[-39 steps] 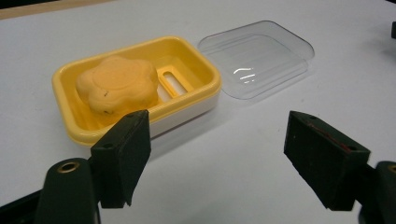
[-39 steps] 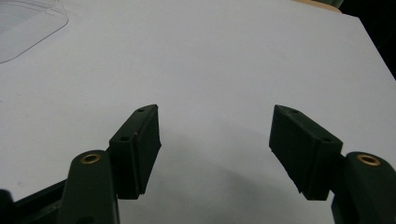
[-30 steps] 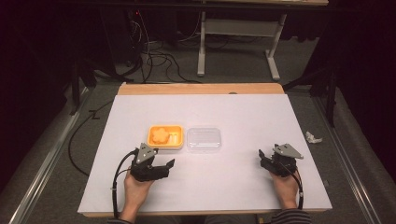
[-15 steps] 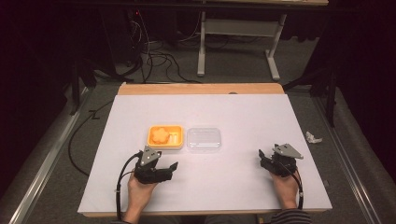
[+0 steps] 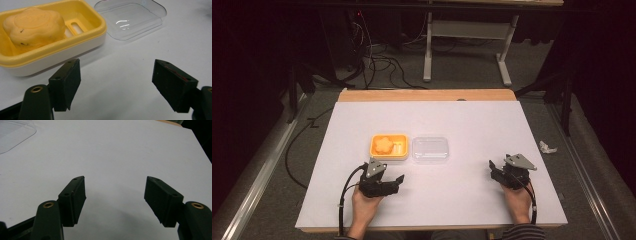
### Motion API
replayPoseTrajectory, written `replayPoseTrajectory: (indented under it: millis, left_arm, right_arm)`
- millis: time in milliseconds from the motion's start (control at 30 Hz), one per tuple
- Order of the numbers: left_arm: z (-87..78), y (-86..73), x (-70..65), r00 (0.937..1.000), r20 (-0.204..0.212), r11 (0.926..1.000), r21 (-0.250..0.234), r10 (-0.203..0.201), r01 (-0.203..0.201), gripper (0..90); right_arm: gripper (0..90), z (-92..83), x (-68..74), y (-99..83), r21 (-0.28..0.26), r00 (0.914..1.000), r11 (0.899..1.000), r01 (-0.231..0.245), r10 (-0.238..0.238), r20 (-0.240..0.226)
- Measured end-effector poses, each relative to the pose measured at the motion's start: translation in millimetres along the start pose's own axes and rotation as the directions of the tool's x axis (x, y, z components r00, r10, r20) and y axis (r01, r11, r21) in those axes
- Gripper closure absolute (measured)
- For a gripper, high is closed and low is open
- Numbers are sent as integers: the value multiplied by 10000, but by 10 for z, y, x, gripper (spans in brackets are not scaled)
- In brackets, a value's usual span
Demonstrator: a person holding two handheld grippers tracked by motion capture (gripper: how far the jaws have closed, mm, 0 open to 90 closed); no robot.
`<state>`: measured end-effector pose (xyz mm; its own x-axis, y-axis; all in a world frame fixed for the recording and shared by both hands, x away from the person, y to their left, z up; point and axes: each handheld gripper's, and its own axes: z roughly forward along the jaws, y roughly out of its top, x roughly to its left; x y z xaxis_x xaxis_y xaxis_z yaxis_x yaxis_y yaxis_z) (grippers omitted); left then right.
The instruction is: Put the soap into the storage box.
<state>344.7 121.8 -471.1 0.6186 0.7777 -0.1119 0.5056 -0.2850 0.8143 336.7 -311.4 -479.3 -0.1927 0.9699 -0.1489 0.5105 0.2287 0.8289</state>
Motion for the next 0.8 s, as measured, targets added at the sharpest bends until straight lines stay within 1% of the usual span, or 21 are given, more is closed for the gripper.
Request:
replayPoseTrajectory:
  millis: [100, 233, 500, 600, 667, 733, 800]
  left_arm:
    - [27, -21, 5, 9999, -57, 9999, 12, -110, 110, 235]
    - [63, -34, -1, 9998, -219, 9998, 176, 40, -37, 233]
    - [111, -52, -15, 9990, -401, 9996, 224, 186, -177, 228]
    - [139, -59, -25, 9984, -465, 9992, 257, 325, -314, 228]
    - [138, -59, -26, 9984, -469, 9992, 260, 329, -317, 228]
    - [135, -62, -22, 9987, -448, 9996, 179, 240, -232, 226]
    - [142, -65, -26, 9984, -515, 9995, 201, 250, -240, 222]
  right_arm:
    - [340, 0, 1, 0, -3, 10000, 10000, 6, -6, -1]
    - [340, 0, 1, 0, -1, 10000, 10000, 1, -1, 4]
    - [339, 0, 2, -1, -7, 10000, 10000, 23, -23, 11]
    - [339, 0, 2, -2, -29, 10000, 10000, 19, -19, 9]
    - [339, -1, 2, -2, -30, 10000, 10000, 12, -12, 2]
    - [339, -1, 3, -2, -43, 10000, 10000, -8, 8, 21]
    - [339, -1, 2, -2, -47, 10000, 10000, -9, 9, 20]
